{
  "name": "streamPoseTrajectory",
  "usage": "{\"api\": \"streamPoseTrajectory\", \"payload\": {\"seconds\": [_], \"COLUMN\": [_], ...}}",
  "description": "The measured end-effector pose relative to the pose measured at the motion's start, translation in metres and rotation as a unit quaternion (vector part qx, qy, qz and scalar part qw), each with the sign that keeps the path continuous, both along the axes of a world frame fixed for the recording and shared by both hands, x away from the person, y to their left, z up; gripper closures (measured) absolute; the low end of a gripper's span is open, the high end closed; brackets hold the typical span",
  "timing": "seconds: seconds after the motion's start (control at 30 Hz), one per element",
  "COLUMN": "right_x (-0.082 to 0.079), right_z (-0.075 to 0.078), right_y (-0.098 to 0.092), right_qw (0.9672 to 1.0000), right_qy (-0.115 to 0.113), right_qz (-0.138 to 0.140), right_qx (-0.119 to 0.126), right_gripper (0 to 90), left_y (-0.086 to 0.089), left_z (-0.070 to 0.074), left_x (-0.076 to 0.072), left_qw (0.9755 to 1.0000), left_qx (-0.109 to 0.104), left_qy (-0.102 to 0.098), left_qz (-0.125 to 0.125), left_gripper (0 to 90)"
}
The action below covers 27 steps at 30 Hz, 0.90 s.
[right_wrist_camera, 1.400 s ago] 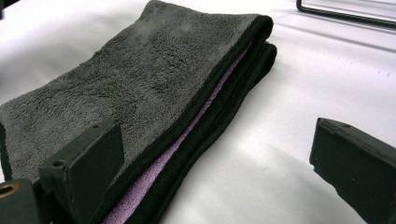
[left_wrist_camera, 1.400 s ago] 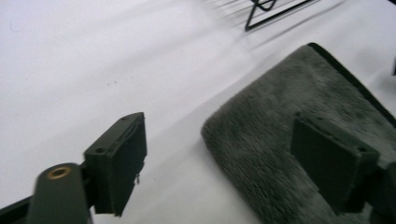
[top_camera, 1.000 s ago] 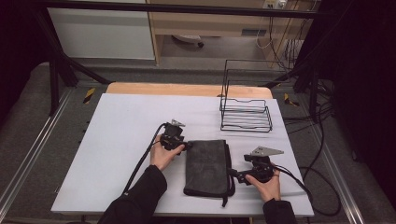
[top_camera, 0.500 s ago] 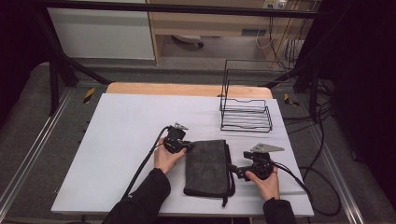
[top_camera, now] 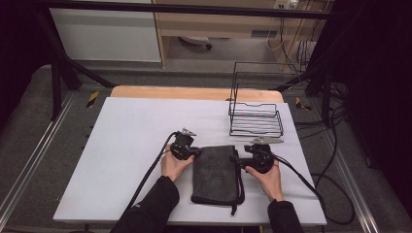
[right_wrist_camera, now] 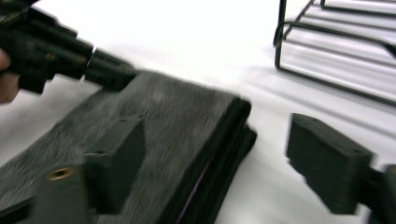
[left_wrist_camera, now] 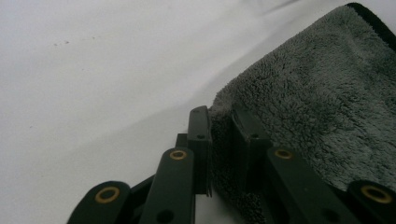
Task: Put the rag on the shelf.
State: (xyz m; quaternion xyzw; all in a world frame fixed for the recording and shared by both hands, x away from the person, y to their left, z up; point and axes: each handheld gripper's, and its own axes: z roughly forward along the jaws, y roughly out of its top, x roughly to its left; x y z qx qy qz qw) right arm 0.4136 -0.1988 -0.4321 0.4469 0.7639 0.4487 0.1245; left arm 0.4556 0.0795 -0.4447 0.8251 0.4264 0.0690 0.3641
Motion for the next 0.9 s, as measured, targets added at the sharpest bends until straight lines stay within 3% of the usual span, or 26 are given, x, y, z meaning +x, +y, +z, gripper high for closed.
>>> {"api": "streamPoseTrajectory", "payload": {"seconds": [0.1,0.23,0.37,0.6,0.9], "right_x": [0.016,0.024,0.028,0.032,0.031], "right_z": [-0.006,-0.013,-0.018,-0.021,-0.02], "right_y": [0.005,0.006,0.006,0.007,0.007], "right_qw": [0.9997,0.9993,0.9986,0.9968,0.9945], "right_qy": [0.016,0.023,0.042,0.078,0.103], "right_qz": [-0.016,-0.026,-0.018,-0.017,-0.017], "right_qx": [-0.002,-0.013,-0.026,-0.008,0.011], "right_gripper": [35.2,42.8,49.6,60.5,75.3], "left_y": [0.0,0.0,0.0,0.0,0.001], "left_z": [0.0,-0.001,-0.001,-0.001,-0.001], "left_x": [0.0,-0.001,-0.001,-0.001,-0.002], "left_qw": [1.0,1.0,1.0,0.9999,0.9999], "left_qx": [-0.001,0.001,-0.003,0.0,0.0], "left_qy": [-0.002,-0.006,-0.007,-0.012,-0.015], "left_qz": [0.0,-0.003,-0.002,-0.006,-0.007], "left_gripper": [78.4,78.5,78.4,78.4,78.5]}}
